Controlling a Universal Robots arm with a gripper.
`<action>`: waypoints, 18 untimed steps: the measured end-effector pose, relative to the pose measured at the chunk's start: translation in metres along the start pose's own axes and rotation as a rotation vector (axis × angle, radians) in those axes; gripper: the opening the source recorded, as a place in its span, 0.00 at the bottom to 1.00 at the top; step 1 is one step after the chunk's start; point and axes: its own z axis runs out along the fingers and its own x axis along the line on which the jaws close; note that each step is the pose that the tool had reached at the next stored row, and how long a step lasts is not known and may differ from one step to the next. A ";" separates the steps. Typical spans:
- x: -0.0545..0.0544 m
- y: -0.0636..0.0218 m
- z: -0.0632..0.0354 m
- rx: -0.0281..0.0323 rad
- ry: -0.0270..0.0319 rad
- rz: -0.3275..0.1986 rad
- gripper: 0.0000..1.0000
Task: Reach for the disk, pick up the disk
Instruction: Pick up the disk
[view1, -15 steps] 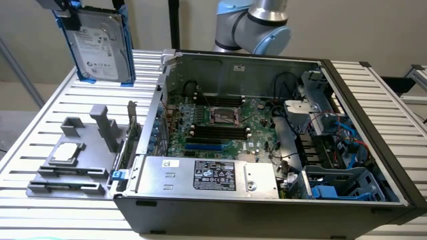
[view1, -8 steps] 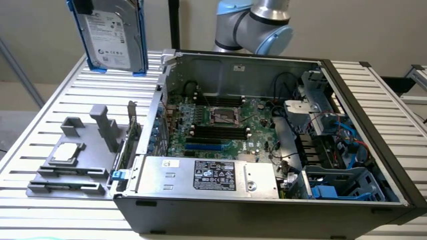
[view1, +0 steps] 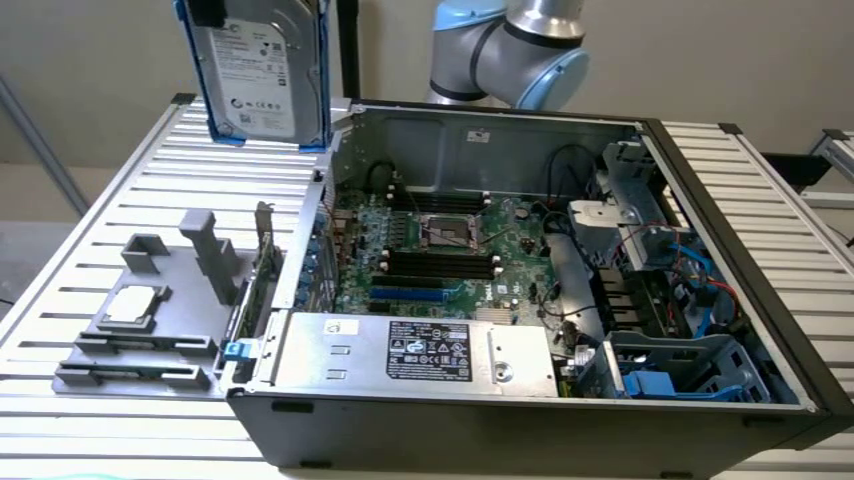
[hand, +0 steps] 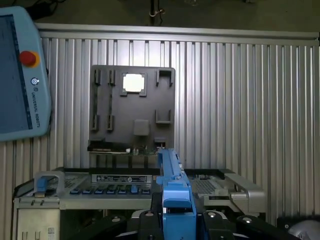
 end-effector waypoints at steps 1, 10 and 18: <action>0.002 -0.0039 -0.0002 0.0004 -0.0001 0.000 0.33; 0.018 -0.0337 -0.0016 0.0058 -0.0002 0.000 0.33; 0.033 -0.0590 -0.0028 0.0164 -0.0013 -0.001 0.33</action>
